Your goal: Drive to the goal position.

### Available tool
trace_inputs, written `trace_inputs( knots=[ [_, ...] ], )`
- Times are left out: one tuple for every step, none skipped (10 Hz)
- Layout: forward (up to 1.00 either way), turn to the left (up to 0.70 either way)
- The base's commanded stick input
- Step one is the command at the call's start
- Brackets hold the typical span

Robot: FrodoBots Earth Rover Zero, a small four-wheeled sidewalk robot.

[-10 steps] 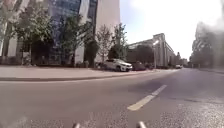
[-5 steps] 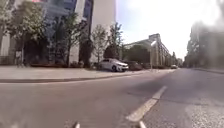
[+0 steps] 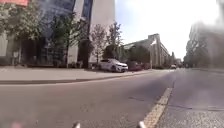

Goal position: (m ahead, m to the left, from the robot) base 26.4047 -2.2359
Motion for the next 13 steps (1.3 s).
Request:
trace_inputs(
  knots=[
    [0.7, 0.0],
    [0.7, 0.0],
    [0.7, 0.0],
    [0.7, 0.0],
    [0.7, 0.0],
    [0.7, 0.0],
    [0.7, 0.0],
    [0.7, 0.0],
    [0.7, 0.0],
    [0.7, 0.0],
    [0.7, 0.0],
    [0.7, 0.0],
    [0.7, 0.0]
  ],
)
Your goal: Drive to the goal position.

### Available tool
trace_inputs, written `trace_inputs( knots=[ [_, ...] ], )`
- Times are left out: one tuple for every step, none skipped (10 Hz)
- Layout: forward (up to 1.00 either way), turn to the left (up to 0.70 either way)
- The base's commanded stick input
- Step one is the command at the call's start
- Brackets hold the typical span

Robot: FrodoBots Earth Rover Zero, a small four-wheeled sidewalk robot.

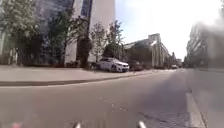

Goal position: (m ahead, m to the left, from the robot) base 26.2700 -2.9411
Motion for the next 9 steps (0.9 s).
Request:
trace_inputs(
  knots=[
    [0.7, 0.0],
    [0.7, 0.0],
    [0.7, 0.0],
    [0.7, 0.0],
    [0.7, 0.0],
    [0.7, 0.0],
    [0.7, 0.0],
    [0.7, 0.0],
    [0.7, 0.0]
  ],
)
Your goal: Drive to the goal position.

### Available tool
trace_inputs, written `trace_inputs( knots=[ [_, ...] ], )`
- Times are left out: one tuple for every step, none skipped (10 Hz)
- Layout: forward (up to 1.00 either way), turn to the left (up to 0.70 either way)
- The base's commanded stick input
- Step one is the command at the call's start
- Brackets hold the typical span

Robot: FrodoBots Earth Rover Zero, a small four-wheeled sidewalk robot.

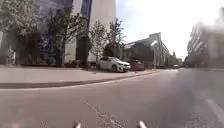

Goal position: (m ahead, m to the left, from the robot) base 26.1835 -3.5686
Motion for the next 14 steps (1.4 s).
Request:
trace_inputs(
  knots=[
    [0.7, 0.0],
    [0.7, 0.0],
    [0.7, 0.0],
    [0.7, 0.0],
    [0.7, 0.0],
    [0.7, 0.0],
    [0.7, 0.0],
    [0.7, 0.0],
    [0.7, 0.0],
    [0.7, 0.0],
    [0.7, 0.0],
    [0.7, 0.0],
    [0.7, 0.0],
    [0.7, -0.11]
  ],
)
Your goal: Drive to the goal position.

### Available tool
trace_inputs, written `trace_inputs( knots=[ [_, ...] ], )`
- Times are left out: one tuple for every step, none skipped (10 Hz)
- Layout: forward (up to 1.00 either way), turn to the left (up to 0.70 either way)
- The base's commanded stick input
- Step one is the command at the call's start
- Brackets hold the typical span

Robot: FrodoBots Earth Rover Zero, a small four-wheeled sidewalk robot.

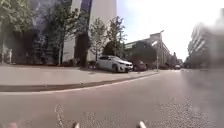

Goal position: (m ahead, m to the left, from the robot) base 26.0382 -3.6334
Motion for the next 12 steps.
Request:
trace_inputs(
  knots=[
    [0.7, -0.14],
    [0.7, -0.14],
    [0.7, -0.14],
    [0.7, -0.14],
    [0.7, -0.14],
    [0.7, -0.14],
    [0.7, -0.14],
    [0.7, -0.14],
    [0.7, -0.14],
    [0.7, -0.14],
    [0.7, -0.14],
    [0.7, -0.14]
  ],
)
